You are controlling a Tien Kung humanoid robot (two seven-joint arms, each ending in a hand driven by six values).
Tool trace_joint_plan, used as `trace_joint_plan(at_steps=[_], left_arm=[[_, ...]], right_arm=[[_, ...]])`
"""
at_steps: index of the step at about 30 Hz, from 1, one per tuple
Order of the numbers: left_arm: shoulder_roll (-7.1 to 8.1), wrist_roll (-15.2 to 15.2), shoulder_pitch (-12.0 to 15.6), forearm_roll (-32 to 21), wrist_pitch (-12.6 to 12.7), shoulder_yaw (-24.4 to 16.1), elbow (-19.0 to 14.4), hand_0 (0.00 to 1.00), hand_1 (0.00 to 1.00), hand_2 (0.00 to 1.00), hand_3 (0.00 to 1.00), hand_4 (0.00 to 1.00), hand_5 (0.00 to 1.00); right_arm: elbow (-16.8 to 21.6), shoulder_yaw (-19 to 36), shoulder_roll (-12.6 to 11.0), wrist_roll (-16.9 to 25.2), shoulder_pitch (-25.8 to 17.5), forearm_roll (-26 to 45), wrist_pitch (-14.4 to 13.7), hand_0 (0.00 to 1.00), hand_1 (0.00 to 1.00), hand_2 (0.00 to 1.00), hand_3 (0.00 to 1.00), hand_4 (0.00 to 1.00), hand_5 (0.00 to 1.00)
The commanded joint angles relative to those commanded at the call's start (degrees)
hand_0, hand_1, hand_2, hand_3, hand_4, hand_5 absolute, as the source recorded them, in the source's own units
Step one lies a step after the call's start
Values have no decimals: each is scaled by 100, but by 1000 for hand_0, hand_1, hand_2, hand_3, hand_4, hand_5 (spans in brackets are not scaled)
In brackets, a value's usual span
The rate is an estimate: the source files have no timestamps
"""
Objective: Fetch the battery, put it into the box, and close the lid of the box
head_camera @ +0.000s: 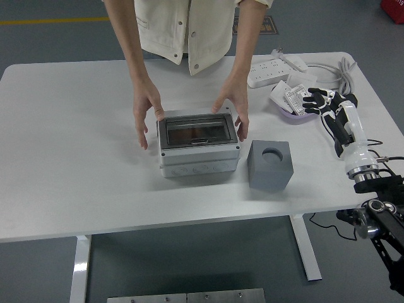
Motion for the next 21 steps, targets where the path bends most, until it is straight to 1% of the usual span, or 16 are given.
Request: trace_joint_plan(at_steps=[1, 6, 7, 12, 13, 21], left_arm=[[1, 1, -1, 5, 0, -7, 0, 626, 762, 638, 473, 90, 2], [10, 8, 3, 72, 0, -76, 0, 626, 762, 638, 473, 90, 2], [10, 9, 3, 79, -1, -84, 0, 626, 762, 638, 474, 94, 2], [7, 15, -5, 129, -4, -128, 0, 626, 762, 638, 474, 94, 2], [6, 19, -7, 151, -7, -144, 0, 628, 762, 637, 474, 96, 2], [11, 28, -4, 269, -9, -244, 0, 627, 762, 637, 473, 97, 2]], right_arm=[[4, 8, -1, -2, -5, 11, 5, 700, 634, 662, 742, 955, 823], [20, 54, 11, 12, -38, 77, 0, 700, 634, 662, 742, 955, 823], [20, 59, 13, 15, -42, 84, -3, 707, 635, 662, 742, 967, 847], [11, 98, 19, 22, -65, 96, -13, 707, 635, 662, 742, 967, 847], [11, 111, 19, 22, -73, 94, -14, 706, 630, 659, 742, 981, 863], [32, 215, 23, 13, -135, 67, -14, 700, 627, 655, 731, 985, 868]])
